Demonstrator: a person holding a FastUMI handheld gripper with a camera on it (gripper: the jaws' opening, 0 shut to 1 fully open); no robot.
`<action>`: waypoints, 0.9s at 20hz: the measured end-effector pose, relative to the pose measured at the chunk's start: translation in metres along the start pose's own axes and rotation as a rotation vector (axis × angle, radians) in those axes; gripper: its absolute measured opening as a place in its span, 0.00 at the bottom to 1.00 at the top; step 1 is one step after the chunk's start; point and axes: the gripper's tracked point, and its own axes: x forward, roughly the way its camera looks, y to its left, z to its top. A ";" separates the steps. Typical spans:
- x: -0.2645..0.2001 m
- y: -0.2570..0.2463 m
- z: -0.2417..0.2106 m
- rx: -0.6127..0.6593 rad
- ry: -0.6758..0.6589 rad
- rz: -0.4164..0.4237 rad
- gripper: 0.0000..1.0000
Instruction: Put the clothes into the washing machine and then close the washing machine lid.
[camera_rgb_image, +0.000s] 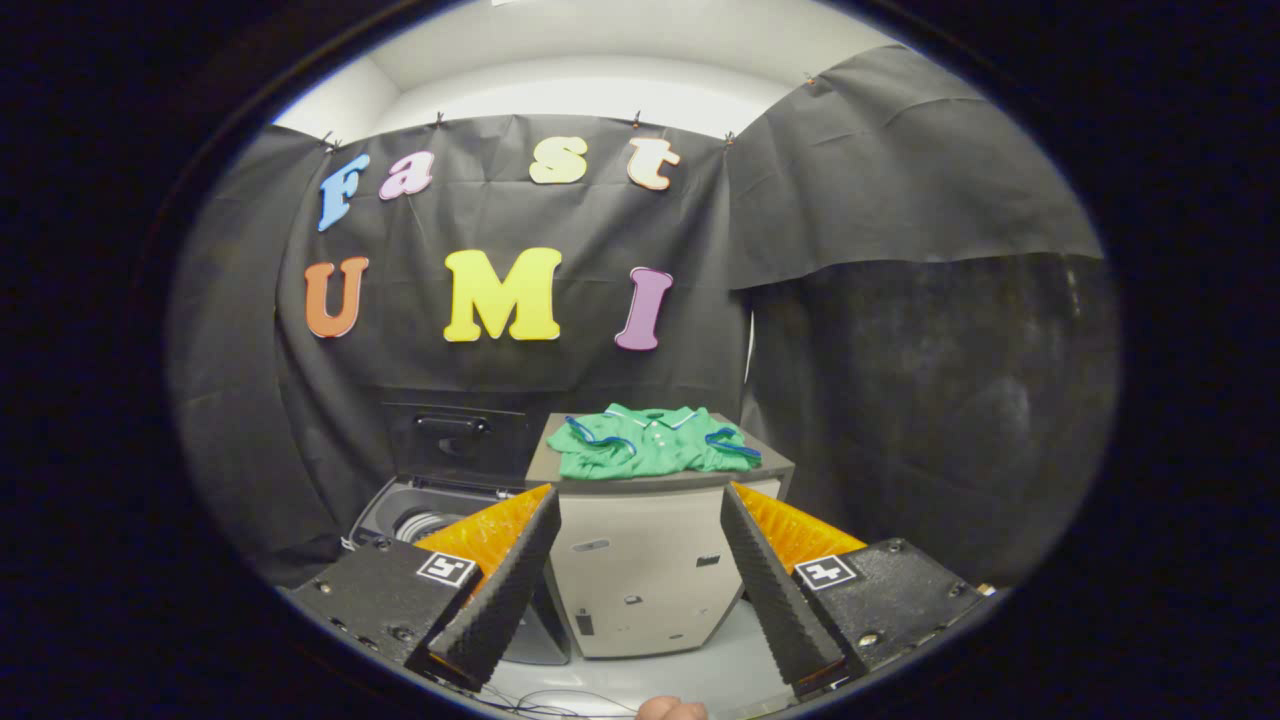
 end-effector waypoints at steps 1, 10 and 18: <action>0.018 -0.004 0.008 -0.008 0.000 0.002 1.00; 0.178 -0.005 0.065 -0.045 0.013 0.079 1.00; 0.280 -0.009 0.061 -0.054 0.115 0.082 1.00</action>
